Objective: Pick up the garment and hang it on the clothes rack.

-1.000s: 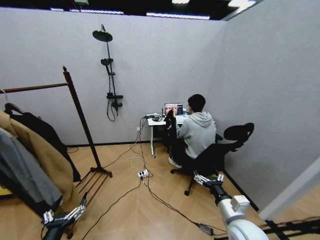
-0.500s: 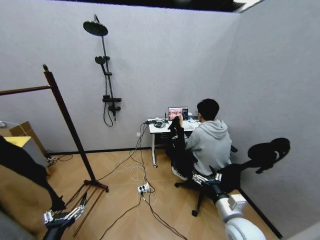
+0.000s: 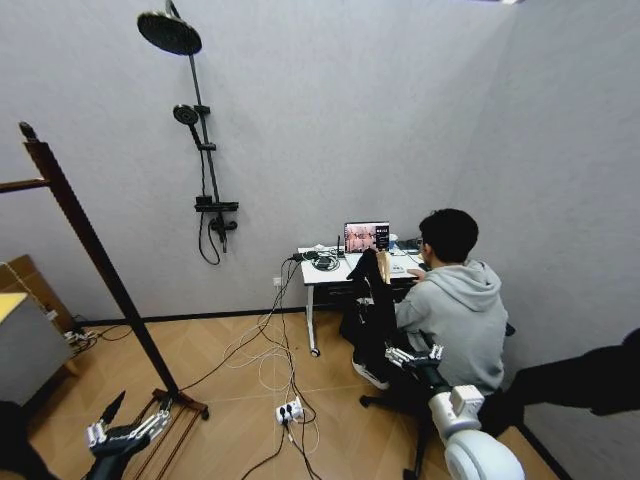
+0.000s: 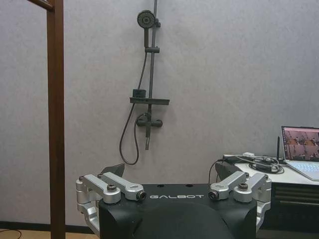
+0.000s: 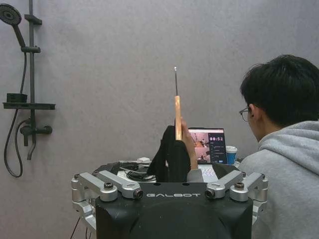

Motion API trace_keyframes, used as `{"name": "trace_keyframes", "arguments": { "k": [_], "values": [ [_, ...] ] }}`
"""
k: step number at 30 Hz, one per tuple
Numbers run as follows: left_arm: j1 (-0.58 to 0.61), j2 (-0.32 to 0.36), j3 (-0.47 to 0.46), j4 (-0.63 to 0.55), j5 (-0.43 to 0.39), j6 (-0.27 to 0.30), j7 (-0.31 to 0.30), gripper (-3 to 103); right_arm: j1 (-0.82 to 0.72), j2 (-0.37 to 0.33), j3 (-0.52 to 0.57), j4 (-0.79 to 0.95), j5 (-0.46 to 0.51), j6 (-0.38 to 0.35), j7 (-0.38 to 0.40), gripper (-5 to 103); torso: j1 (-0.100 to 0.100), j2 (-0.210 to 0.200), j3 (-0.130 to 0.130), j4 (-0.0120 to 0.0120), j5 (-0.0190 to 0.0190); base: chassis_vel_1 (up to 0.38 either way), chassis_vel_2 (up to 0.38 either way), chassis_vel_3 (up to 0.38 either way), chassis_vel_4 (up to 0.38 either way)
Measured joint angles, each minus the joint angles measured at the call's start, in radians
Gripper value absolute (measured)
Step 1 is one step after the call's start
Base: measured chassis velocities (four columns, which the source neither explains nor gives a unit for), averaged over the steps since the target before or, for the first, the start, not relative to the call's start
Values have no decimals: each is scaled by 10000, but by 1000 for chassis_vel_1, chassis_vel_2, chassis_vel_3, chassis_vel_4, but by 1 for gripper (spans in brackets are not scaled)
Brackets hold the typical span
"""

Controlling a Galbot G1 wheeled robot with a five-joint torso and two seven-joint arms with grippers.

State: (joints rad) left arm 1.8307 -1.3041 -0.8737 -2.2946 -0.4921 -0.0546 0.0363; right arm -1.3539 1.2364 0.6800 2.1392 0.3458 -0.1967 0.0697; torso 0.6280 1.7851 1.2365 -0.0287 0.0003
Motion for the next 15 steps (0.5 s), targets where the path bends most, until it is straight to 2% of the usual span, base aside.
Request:
{"name": "trace_keyframes", "arguments": {
  "k": [1, 3, 4, 6, 8, 9, 13, 15],
  "values": [
    [0, 0, 0, 0, 0, 0, 0, 100, 0, 0, 0, 0, 0, 0, 0, 100, 0, 0, 0, 0, 0, -32, 92, 12, -9],
    [3, -1, 0, 0, 0, 0, 1, 100, 1010, -750, 245, -626, 778, -288, 20, 100, -16, 5, -3, -1, 0, 39, -28, 10, 41],
    [3, -1, 0, 0, 0, 0, 1, 100, 1010, -750, 245, -626, 778, -288, 20, 100, -16, 5, -3, -1, 0, 61, -56, -30, 41],
    [4, -1, -2, 0, 0, 0, 1, 100, 2126, -1740, 177, -1558, 1702, -469, -39, 100, -23, 11, -6, -1, -3, 68, -76, -62, 63],
    [4, -1, 0, 0, 0, 0, 1, 100, 2432, -1959, 68, -1862, 1950, -457, -107, 100, -23, 12, -6, -2, -7, 74, -34, -49, 68],
    [4, -1, 0, 0, 0, 0, -1, 100, 3210, -2457, -323, -2761, 2504, -302, -340, 100, -23, 11, -5, -1, 2, 0, 0, 0, 0],
    [1, -1, 0, 0, 0, 0, 11, 100, 4278, -2878, -909, -3961, 2746, -87, -638, 100, -16, 8, -4, 0, -2, 0, 0, 0, 0],
    [3, -1, 0, 0, 0, 0, 2, 100, 5475, -3176, -1441, -5105, 2782, 29, -1084, 100, -3, 1, 2, 0, 6, 0, 0, 0, 0]
  ]
}}
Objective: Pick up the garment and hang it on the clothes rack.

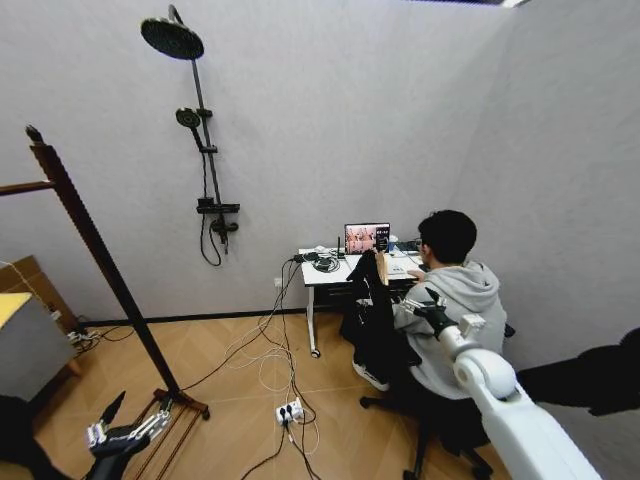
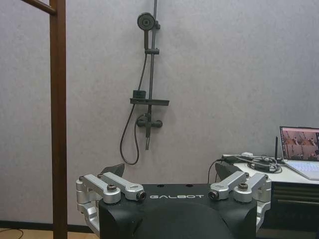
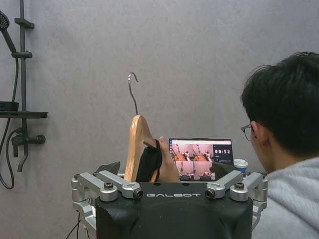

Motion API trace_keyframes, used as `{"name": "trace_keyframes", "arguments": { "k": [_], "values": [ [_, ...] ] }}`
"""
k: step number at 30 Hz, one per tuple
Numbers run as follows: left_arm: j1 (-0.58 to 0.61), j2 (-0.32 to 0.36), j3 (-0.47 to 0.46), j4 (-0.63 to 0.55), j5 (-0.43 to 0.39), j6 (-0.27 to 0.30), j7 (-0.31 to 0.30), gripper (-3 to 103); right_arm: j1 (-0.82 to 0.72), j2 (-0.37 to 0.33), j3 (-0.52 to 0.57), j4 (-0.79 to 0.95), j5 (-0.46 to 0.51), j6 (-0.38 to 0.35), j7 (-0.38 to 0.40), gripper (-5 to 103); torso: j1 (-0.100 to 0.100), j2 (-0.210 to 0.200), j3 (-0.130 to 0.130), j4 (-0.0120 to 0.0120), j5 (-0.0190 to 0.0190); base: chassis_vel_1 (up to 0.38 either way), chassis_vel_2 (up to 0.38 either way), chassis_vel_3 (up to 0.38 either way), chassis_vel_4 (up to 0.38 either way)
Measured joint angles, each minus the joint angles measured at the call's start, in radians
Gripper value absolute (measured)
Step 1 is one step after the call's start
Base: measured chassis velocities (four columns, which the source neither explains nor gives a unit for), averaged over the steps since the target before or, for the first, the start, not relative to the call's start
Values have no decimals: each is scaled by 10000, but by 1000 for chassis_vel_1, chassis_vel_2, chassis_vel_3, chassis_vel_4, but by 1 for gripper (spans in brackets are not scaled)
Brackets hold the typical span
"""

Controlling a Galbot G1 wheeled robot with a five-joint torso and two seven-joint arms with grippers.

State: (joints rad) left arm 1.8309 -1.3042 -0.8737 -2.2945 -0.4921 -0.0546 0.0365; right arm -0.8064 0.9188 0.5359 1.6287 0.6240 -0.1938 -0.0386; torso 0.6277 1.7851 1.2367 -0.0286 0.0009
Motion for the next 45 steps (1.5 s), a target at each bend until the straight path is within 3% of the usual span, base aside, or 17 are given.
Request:
{"name": "trace_keyframes", "arguments": {
  "k": [3, 18, 23, 25, 27, 31, 32, 35, 39, 42, 45],
  "values": [
    [-2, 0, 0, 0, 0, -1, -2, 100, 970, -126, -407, -604, -12, 6, -282, 100, 0, 0, -2, 2, -17, 0, 0, 0, 0],
    [-2, 0, 0, 0, 0, 0, -1, 100, 3020, -63, -2077, -2108, -443, -511, -344, 103, -6, 3, -3, -1, -10, 0, 0, 0, 0],
    [-1, 0, 0, 0, 0, 0, -2, 100, 3542, 26, -2491, -2608, -479, -512, -505, 90, -6, 3, -3, -1, -10, 0, 0, 0, 0],
    [-1, 1, 0, 0, 0, 0, -2, 100, 3730, 133, -2592, -2866, -536, -495, -697, 74, -6, 3, -3, -2, -9, 0, 0, 0, 0],
    [-2, 0, 0, 0, 0, 0, -2, 100, 3771, 157, -2615, -2920, -536, -481, -701, 74, -6, 3, -4, -2, -9, 0, 0, 0, 0],
    [-2, 0, 0, 0, 0, 0, -2, 100, 3875, 200, -2671, -3086, -567, -439, -768, 57, -6, 3, -4, -1, -9, 0, 0, 0, 0],
    [-2, 0, 0, 0, 0, 0, -2, 100, 3875, 200, -2671, -3086, -567, -439, -768, 57, -6, 3, -4, -1, -9, 0, 0, 0, 0],
    [-2, 0, 0, 0, 0, -1, -2, 100, 3961, 168, -2677, -3244, -605, -390, -877, 41, -6, 3, -4, -2, -9, 0, 0, 0, 0],
    [-2, 0, 0, 0, 0, 0, -2, 100, 4014, 92, -2677, -3320, -649, -327, -1023, 30, -6, 3, -4, -3, -9, 0, 0, 0, 0],
    [-2, 0, 0, 0, 0, 0, -2, 100, 4016, 34, -2637, -3323, -663, -286, -1082, 15, -6, 3, -4, -3, -9, 0, 0, 0, 0],
    [-2, 0, 0, 0, 0, 0, -1, 100, 3949, 18, -2564, -3278, -659, -251, -1109, 10, -6, 4, -4, -2, -8, 0, 0, 0, 0]
  ]
}}
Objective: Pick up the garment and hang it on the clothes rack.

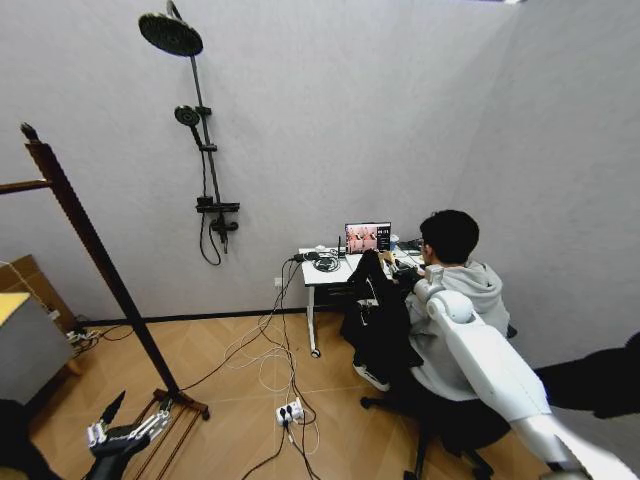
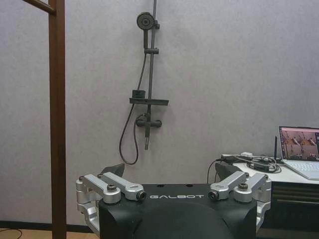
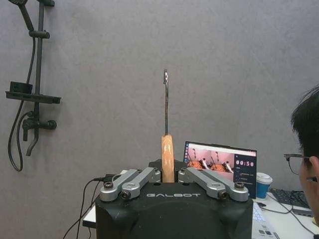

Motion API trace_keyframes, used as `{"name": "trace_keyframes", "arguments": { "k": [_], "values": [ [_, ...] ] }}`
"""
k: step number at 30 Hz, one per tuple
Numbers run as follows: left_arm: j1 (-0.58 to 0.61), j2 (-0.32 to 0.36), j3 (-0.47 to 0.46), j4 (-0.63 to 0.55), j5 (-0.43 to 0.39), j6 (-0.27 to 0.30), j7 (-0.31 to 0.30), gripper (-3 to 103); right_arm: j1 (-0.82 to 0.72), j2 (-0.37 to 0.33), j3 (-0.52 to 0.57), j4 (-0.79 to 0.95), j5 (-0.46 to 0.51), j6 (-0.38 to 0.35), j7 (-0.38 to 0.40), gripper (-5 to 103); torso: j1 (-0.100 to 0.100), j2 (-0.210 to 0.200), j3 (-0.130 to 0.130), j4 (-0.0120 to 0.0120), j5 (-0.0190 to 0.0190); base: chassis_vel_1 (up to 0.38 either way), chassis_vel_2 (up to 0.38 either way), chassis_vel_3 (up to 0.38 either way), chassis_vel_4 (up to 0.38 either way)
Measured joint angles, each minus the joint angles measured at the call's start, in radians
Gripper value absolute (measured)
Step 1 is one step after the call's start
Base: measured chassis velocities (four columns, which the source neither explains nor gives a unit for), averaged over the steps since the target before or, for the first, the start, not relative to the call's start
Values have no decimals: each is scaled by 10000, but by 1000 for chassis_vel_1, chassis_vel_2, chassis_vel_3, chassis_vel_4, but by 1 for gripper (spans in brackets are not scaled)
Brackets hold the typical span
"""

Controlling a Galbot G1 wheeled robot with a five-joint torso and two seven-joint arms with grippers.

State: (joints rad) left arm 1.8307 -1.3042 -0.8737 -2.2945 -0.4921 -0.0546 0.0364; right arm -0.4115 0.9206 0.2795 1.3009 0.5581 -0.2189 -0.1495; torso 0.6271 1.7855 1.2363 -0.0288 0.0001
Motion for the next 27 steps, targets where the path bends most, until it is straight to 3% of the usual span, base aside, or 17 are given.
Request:
{"name": "trace_keyframes", "arguments": {
  "k": [15, 27],
  "values": [
    [0, 0, 0, 0, 0, 0, 0, 100, -1285, -175, 924, 1986, 463, -145, 257, 10, 0, 0, 0, -2, -1, 0, 0, 0, 0],
    [0, 0, 0, -1, 0, 0, -1, 100, -2360, -228, 1263, 5131, 1855, -945, 922, 10, 0, 1, -1, 3, -3, 66, 61, 48, 52]
  ]
}}
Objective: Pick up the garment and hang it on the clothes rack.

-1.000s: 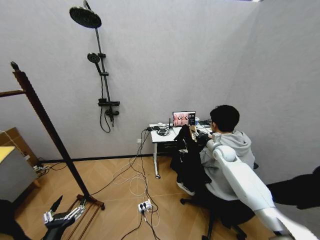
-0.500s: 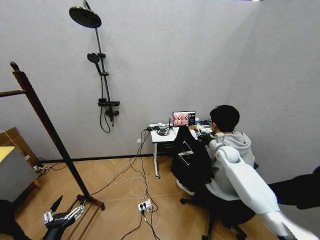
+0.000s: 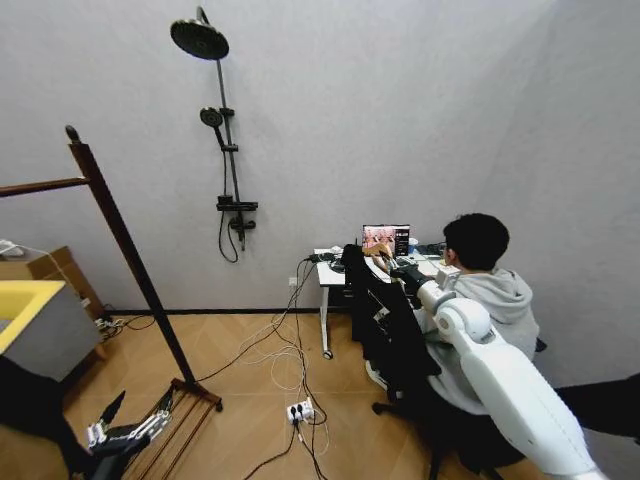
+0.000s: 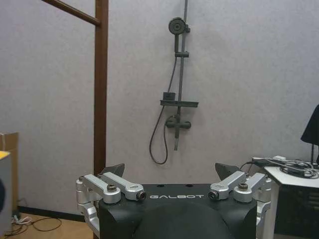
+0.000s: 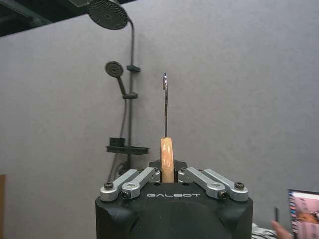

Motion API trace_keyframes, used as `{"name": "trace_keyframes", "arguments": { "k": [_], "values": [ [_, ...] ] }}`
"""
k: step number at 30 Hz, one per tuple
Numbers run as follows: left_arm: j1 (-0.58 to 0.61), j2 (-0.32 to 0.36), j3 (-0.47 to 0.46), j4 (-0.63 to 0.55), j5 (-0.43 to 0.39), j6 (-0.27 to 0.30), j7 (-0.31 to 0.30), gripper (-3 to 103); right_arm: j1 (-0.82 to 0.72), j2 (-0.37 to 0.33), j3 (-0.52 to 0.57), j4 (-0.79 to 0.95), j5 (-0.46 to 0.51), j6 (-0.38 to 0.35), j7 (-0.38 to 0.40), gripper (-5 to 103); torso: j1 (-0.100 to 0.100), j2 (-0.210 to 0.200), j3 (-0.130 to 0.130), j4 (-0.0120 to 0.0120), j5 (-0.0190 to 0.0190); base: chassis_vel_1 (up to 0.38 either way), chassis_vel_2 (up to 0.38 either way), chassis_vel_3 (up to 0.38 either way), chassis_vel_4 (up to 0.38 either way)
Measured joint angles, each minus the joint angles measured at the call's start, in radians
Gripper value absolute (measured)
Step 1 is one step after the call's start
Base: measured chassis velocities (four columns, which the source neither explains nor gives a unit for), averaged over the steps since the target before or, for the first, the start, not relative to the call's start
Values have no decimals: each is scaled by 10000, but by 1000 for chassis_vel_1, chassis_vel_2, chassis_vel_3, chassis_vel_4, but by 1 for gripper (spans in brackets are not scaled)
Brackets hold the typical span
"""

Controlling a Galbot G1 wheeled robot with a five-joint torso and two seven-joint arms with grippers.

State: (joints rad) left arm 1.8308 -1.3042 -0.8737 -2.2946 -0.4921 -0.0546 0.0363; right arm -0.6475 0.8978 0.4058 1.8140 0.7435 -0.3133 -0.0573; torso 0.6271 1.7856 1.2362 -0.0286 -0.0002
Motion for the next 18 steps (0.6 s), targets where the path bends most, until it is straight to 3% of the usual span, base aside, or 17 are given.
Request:
{"name": "trace_keyframes", "arguments": {
  "k": [9, 18],
  "values": [
    [0, 0, 0, 0, 0, 0, 0, 100, -278, 38, 49, 862, 604, -214, 253, 10, 1, -1, 0, 0, 2, 109, 99, 109, 107],
    [0, 0, 0, 0, 0, 0, 0, 100, -526, 22, 189, 899, 506, -199, 550, 10, -2, 0, 0, -3, 3, 120, 108, 125, 134]
  ]
}}
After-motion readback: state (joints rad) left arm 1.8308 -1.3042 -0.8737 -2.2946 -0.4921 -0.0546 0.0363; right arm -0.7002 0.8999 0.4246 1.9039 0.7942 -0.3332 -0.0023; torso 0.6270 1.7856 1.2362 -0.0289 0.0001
